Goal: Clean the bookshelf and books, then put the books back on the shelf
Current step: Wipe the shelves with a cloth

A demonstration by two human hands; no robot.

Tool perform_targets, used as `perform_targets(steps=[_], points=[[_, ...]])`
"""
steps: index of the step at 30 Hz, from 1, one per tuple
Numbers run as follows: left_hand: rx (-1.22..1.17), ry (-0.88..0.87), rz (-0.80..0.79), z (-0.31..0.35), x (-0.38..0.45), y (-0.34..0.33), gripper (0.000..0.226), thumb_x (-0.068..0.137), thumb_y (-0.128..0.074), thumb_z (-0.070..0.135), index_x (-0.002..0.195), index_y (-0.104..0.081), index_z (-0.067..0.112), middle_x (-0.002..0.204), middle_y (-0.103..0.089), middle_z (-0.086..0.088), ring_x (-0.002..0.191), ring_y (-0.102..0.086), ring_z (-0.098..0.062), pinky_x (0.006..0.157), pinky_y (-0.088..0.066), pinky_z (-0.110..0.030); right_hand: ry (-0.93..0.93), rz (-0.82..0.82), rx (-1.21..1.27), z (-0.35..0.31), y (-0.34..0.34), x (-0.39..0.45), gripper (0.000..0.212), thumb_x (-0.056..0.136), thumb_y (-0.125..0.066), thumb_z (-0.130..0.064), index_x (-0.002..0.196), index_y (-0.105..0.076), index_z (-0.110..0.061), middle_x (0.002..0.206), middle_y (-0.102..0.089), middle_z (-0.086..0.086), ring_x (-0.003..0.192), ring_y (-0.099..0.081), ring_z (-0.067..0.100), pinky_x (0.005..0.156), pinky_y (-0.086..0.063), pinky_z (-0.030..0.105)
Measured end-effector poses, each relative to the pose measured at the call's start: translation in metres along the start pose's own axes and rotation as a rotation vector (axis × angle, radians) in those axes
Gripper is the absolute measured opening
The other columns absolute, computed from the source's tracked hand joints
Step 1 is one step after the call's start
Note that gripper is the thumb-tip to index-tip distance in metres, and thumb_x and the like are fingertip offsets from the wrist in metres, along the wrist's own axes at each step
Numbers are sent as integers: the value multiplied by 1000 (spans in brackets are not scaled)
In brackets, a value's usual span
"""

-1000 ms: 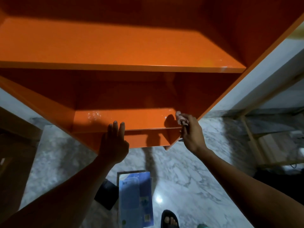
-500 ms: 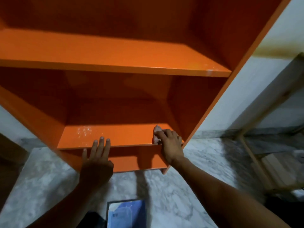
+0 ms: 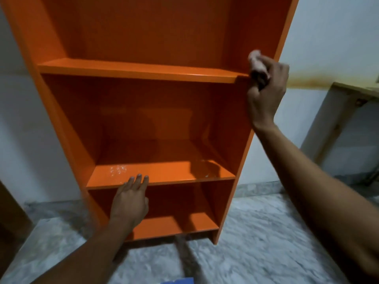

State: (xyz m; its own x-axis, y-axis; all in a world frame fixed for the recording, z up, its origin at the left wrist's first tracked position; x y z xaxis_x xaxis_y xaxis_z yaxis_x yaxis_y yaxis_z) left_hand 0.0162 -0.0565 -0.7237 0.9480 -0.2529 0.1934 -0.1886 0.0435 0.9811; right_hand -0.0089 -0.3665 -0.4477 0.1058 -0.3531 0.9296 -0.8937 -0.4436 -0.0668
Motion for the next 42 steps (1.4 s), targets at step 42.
perform_targets(steps=[42], points=[[-281, -16, 178, -12, -6, -6, 57, 99, -41, 24, 155, -30, 21, 162, -29, 4, 151, -22, -13, 123, -10, -30, -421, -1031, -571, 111, -45, -222, 41, 100, -45, -26, 141, -45, -24, 133, -58, 12, 121, -51, 36, 100, -37, 48]])
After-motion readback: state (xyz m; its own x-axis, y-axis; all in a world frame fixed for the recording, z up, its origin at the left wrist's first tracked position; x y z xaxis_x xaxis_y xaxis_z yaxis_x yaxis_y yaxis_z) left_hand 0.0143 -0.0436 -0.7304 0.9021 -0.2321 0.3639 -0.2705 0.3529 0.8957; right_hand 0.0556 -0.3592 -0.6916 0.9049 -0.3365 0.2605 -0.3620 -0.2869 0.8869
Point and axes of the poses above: each hand's wrist, its own x-axis towards the middle knuckle, its own y-axis out of the back of the hand, z = x × y, the point moved 4 cm from there along x, towards the middle knuckle
